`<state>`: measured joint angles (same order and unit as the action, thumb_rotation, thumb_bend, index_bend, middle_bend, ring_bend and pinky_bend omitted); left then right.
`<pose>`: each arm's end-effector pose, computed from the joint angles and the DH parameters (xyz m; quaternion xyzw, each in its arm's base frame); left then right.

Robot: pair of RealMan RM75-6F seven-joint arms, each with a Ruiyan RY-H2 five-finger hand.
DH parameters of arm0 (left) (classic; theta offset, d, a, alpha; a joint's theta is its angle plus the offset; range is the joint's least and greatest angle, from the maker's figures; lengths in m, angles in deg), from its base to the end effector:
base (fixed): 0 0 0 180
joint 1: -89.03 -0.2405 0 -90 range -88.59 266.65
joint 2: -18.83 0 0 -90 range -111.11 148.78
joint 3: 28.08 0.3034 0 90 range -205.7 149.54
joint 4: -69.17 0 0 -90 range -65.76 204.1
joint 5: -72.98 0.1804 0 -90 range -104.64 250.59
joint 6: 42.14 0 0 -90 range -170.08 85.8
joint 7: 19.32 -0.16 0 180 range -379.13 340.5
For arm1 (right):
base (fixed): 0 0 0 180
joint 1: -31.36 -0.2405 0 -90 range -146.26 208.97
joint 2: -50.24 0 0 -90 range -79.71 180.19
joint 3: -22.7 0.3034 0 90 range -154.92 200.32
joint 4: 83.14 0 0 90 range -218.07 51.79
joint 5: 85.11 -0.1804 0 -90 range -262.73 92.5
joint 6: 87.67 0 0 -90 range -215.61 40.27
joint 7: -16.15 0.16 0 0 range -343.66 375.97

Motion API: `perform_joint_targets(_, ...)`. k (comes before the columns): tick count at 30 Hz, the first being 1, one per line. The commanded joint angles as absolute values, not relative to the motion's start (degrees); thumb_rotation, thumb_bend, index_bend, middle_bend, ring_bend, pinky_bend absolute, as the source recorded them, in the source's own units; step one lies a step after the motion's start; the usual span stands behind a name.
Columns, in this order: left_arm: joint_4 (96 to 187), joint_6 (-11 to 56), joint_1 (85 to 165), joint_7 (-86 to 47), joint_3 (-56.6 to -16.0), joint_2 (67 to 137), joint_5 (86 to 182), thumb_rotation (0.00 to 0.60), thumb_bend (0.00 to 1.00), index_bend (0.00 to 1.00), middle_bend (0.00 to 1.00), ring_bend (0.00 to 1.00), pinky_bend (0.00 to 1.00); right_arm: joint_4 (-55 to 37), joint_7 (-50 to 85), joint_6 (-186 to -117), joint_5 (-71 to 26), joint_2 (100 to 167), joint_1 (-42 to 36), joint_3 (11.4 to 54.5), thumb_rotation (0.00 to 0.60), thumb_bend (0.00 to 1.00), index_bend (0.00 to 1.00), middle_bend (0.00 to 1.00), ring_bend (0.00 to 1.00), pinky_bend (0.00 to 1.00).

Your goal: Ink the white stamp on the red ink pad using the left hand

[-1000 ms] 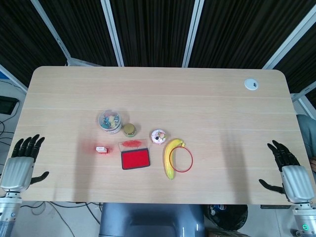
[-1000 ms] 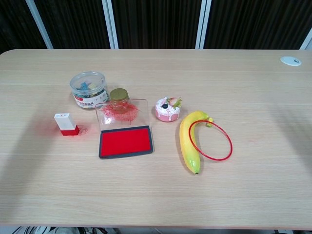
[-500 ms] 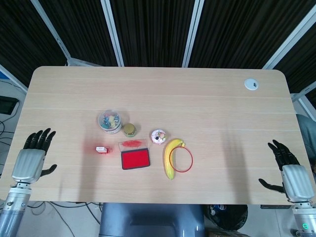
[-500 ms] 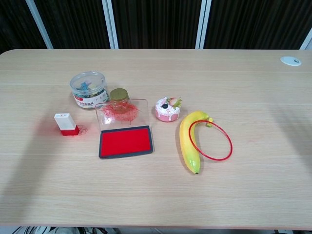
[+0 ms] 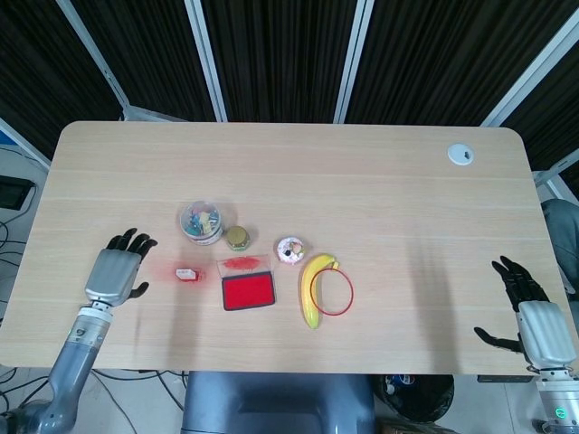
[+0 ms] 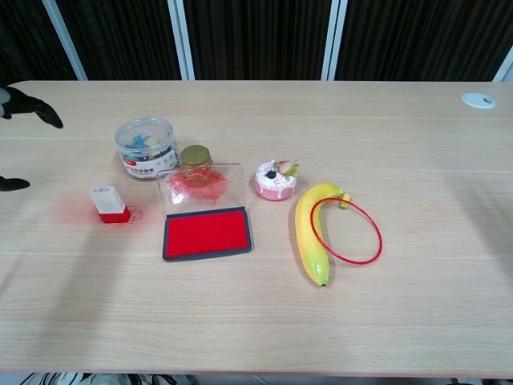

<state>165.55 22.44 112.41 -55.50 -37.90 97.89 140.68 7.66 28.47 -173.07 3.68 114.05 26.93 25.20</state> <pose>-0.2677 0.3064 0.0802 -0.7153 -0.3397 -0.2842 0.5406 -0.3410 -0.1946 0.2077 0.5696 -0.4332 0.4464 0.5372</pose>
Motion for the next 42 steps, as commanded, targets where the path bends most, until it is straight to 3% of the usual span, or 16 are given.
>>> perform_joint_targets(1, 164.0, 20.5, 114.6, -57.7, -38.6, 100.0, 138.0, 0.6, 0.2, 0.27, 0.22, 0.12, 0.22, 7.7, 28.5, -173.0, 3.6, 114.0, 26.9, 25.2, 0.6, 0.11, 0.0, 0.0, 0.0, 0.18)
perform_joint_targets(13, 159.9, 17.5, 118.4, -61.8, -37.1, 105.2, 132.9, 0.6, 0.24, 0.34, 0.29, 0.15, 0.25, 7.8, 28.8, -172.7, 3.4, 113.9, 26.9, 25.3, 0.6, 0.11, 0.0, 0.0, 0.0, 0.18)
perform_joint_targets(42, 153.5, 18.5, 121.9, -62.8, -35.0, 112.0, 130.0, 0.6, 0.35, 0.42, 0.41, 0.18, 0.27, 8.0, 29.6, -172.4, 3.0, 113.8, 26.8, 25.4, 0.6, 0.12, 0.0, 0.0, 0.0, 0.18)
